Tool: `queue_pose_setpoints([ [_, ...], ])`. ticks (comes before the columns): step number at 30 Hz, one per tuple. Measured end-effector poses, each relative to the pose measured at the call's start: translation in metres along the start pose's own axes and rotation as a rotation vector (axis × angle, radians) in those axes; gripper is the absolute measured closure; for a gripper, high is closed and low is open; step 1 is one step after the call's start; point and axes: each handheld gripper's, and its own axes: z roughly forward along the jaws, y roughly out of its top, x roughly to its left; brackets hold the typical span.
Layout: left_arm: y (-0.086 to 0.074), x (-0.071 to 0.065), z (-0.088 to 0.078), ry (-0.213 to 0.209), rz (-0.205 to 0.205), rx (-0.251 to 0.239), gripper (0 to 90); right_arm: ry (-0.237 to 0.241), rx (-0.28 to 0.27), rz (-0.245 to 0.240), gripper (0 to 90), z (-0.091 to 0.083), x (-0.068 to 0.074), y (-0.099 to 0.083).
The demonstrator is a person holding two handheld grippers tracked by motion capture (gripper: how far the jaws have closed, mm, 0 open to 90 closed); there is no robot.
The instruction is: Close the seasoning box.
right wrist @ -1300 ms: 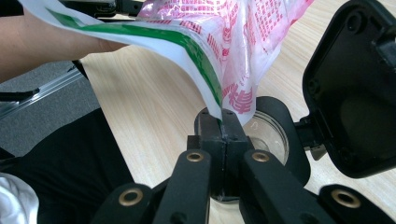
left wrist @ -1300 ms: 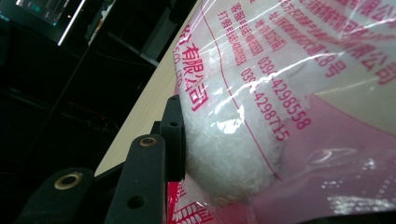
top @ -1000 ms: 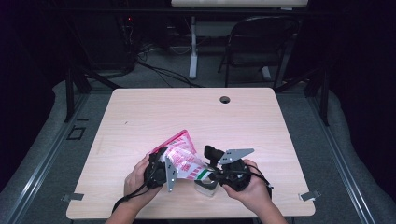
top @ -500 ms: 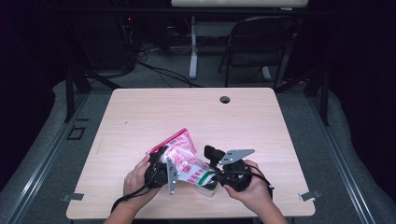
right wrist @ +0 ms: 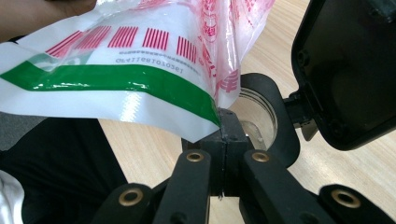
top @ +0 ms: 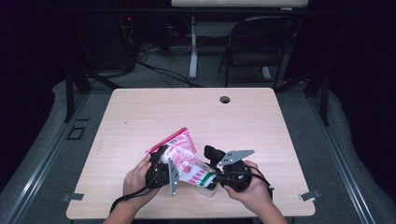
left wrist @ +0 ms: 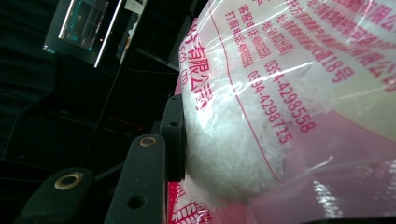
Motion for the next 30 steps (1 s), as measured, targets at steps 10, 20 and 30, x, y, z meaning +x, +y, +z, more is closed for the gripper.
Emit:
queue_pose_setpoints([
  [10,0.005,0.0,-0.004,0.021,0.046,0.002,67.1,-0.003,0.002,0.024,90.0,0.001,-0.005,-0.004],
  [20,0.01,0.001,-0.007,0.043,0.077,-0.016,67.3,-0.007,0.007,0.041,90.0,0.003,-0.011,-0.009],
  [30,0.009,0.002,-0.01,0.047,0.083,-0.025,67.6,-0.028,0.014,0.054,90.0,0.002,-0.015,-0.01],
])
